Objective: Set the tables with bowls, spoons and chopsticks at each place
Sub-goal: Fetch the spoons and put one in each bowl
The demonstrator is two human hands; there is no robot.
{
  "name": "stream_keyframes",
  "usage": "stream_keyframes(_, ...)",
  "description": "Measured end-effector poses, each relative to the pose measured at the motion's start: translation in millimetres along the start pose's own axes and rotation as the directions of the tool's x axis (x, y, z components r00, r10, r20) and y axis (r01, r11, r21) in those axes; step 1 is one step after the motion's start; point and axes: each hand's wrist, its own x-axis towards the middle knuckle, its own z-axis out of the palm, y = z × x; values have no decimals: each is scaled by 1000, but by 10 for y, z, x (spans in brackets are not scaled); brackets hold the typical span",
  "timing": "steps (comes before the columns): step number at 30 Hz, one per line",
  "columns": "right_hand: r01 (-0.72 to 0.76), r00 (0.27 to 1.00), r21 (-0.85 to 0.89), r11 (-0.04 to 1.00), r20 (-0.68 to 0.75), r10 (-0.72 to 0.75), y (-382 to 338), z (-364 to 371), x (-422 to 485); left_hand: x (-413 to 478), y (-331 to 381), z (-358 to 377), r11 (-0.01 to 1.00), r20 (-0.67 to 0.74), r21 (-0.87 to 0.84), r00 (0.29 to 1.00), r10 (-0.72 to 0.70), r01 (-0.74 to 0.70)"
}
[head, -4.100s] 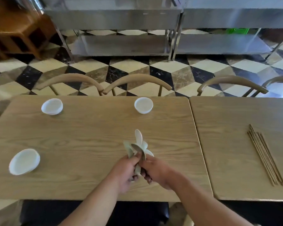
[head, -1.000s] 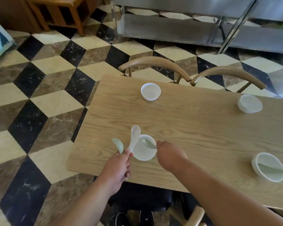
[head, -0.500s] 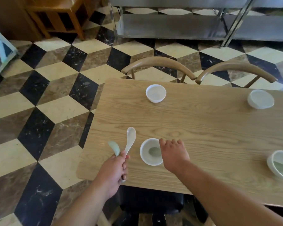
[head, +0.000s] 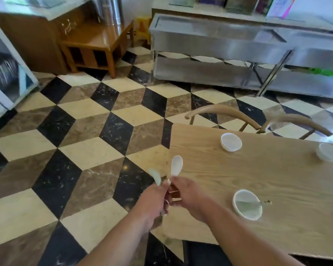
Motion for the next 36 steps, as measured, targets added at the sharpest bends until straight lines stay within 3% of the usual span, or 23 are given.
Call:
stream_keyframes(7,-32,998,261,965,-42,44,-714,1599,229,-376,439,-1592,990,-84,123,993,78,-67)
stream_keyframes(11,-28,991,247,969,-122,60,-1114,1997,360,-306,680,-2178,968,-360,244,922,142,-54)
stream_keyframes(14,-54,992,325,944,-92,88,-1358,2179,447,-96,865,-2523,934,-377,356,909,181,-38)
stream_keyframes(17,-92,990,344,934,-68,123,-1512,2246,590,76,1086,-2703,896,-295,444,947,128,17)
stream_keyframes(21,-102,988,445,890,-58,143,-1784,2218,1055,546,1416,-2829,980,-294,200,954,63,-3)
stream_keyframes(23,-72,989,481,874,-81,126,-2006,2142,1394,881,1631,-2909,987,-307,163,949,64,-14)
stream_keyframes(29,16,1000,372,928,-29,-5,-2881,1897,2418,1802,2685,-3047,978,-227,204,969,100,-53)
stream_keyframes(36,87,995,356,930,11,-97,-3952,1586,3185,2594,3943,-2965,971,-306,221,938,162,-96)
